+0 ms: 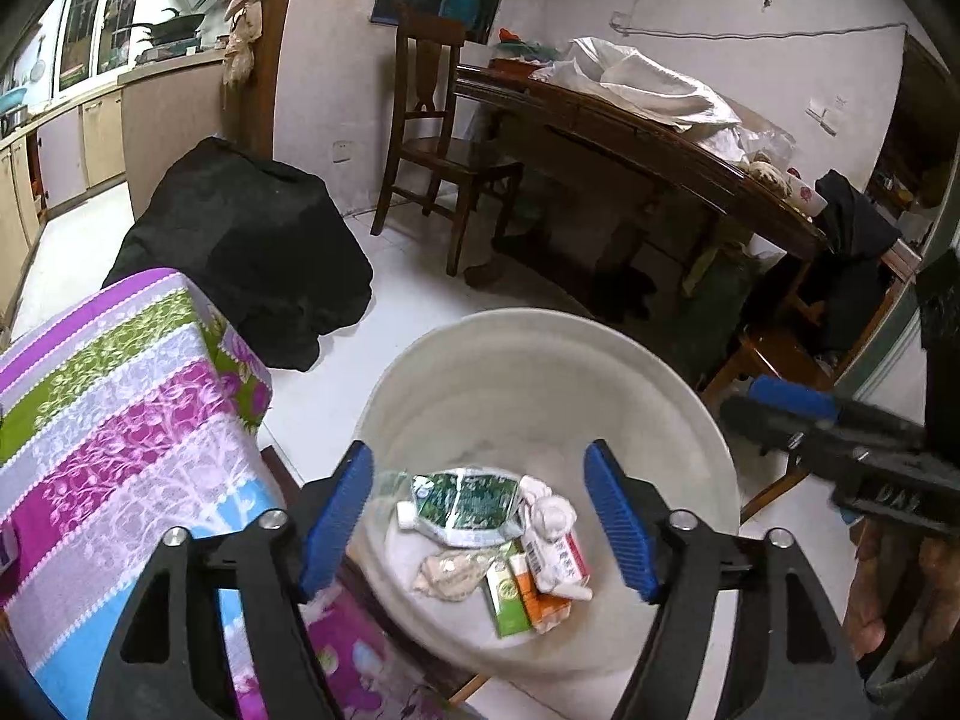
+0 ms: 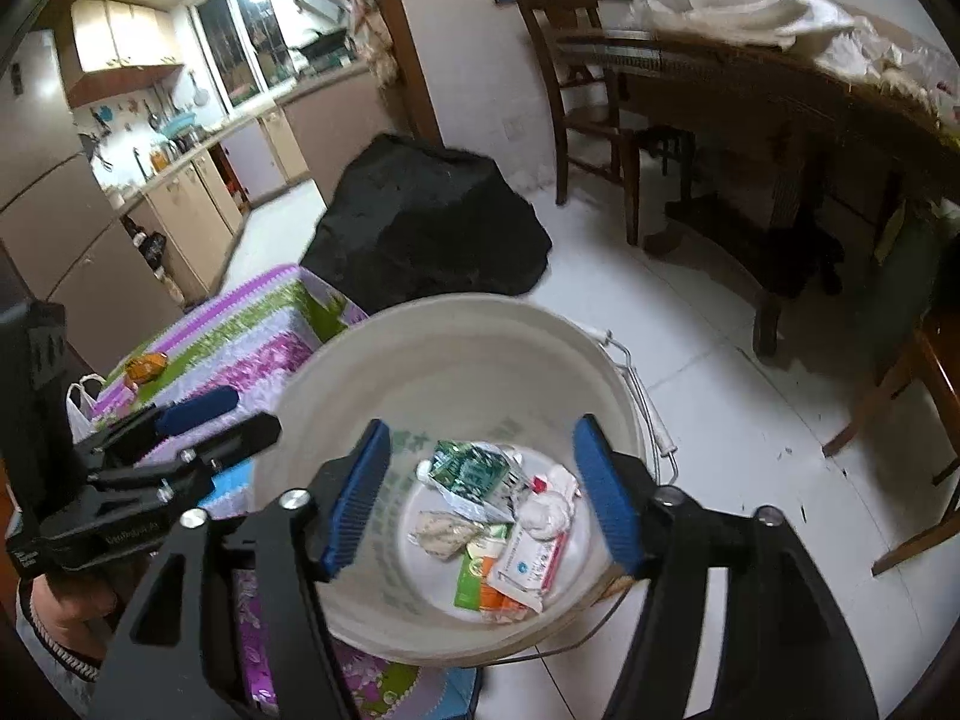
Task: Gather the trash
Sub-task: 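Open both tools to release the items and swing back over the table, then grasp the black Face tissue pack with the left tool while the right tool grasps the white tissue packet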
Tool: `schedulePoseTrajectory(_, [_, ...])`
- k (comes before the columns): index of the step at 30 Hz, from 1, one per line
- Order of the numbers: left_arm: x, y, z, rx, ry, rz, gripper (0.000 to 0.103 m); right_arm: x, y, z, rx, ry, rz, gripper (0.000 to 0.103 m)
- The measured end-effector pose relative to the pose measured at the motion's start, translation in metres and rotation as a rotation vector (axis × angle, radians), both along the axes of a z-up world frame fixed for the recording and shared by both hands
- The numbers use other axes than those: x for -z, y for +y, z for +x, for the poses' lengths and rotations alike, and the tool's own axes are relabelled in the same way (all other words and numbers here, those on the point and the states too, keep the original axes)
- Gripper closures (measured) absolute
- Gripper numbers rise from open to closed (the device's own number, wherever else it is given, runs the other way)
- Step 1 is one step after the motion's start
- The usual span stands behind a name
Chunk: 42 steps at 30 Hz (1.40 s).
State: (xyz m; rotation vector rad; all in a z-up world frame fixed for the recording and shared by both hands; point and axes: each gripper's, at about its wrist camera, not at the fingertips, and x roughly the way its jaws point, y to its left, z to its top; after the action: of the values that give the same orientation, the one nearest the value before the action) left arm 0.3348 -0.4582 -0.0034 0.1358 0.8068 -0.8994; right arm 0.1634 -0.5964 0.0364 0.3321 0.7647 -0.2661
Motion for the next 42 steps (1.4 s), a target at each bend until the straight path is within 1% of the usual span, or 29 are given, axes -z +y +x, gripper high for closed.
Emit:
schedulePoseTrajectory(1, [0.0,0.006,-0.003,0.001,-0.003,0.0,0.025,-0.003,0.005,-0.003,-0.008,-0.015,-0.01,0.034])
schedulePoseTrajectory(6, [-0.002,0.055,-0.009,-0.019,-0.003,-0.017,0.023,-0.015,0.046,-0.015,-0.084,-0.101,-0.061,0.025])
schedulePoseTrajectory(7, [-0.004,0.072,-0.012,-0.02,-0.012,-0.02,0.023,-0.016,0.056,-0.018,-0.102,-0.116,-0.067,0.022])
schedulePoseTrajectory(10, [-0.008,0.112,-0.023,-0.005,-0.045,-0.015,0.018,-0.016,0.088,-0.024,-0.176,-0.148,-0.078,0.02])
schedulePoseTrajectory(12, [-0.005,0.154,-0.03,0.002,-0.087,0.017,0.015,-0.013,0.105,-0.03,-0.223,-0.156,-0.085,0.019])
schedulePoseTrajectory(14, [0.002,0.195,-0.03,-0.01,-0.106,0.055,0.014,-0.006,0.121,-0.037,-0.272,-0.156,-0.077,0.018])
schedulePoseTrajectory(16, [0.014,0.243,-0.024,-0.041,-0.115,0.102,0.014,0.003,0.133,-0.044,-0.293,-0.154,-0.046,0.018])
schedulePoseTrajectory(20, [0.037,0.346,-0.003,-0.124,-0.073,0.16,0.013,0.022,0.15,-0.049,-0.324,-0.13,0.007,0.018])
schedulePoseTrajectory(23, [0.055,0.399,0.007,-0.137,-0.039,0.209,0.012,0.033,0.17,-0.046,-0.353,-0.1,0.037,0.018])
schedulePoseTrajectory(25, [0.067,0.421,0.012,-0.127,-0.028,0.241,0.012,0.038,0.182,-0.044,-0.374,-0.086,0.05,0.018])
schedulePoseTrajectory(27, [0.076,0.434,0.014,-0.108,-0.016,0.256,0.012,0.04,0.198,-0.047,-0.387,-0.08,0.049,0.018])
schedulePoseTrajectory(29, [0.08,0.442,0.015,-0.079,-0.012,0.248,0.012,0.04,0.207,-0.043,-0.402,-0.074,0.049,0.018])
schedulePoseTrajectory(33, [0.08,0.441,0.022,-0.069,-0.024,0.228,0.012,0.039,0.219,-0.04,-0.421,-0.06,0.037,0.018])
schedulePoseTrajectory(36, [0.076,0.438,0.029,-0.06,-0.054,0.234,0.013,0.04,0.227,-0.04,-0.427,-0.049,0.031,0.018])
schedulePoseTrajectory(37, [0.077,0.437,0.031,-0.046,-0.049,0.242,0.015,0.041,0.226,-0.041,-0.428,-0.048,0.032,0.018])
schedulePoseTrajectory(38, [0.079,0.43,0.034,-0.041,-0.046,0.266,0.021,0.041,0.227,-0.04,-0.43,-0.046,0.03,0.018])
schedulePoseTrajectory(40, [0.088,0.429,0.04,-0.03,-0.021,0.306,0.03,0.041,0.23,-0.038,-0.431,-0.043,0.023,0.018])
schedulePoseTrajectory(42, [0.087,0.43,0.043,-0.037,-0.029,0.307,0.034,0.041,0.234,-0.036,-0.434,-0.038,0.02,0.018])
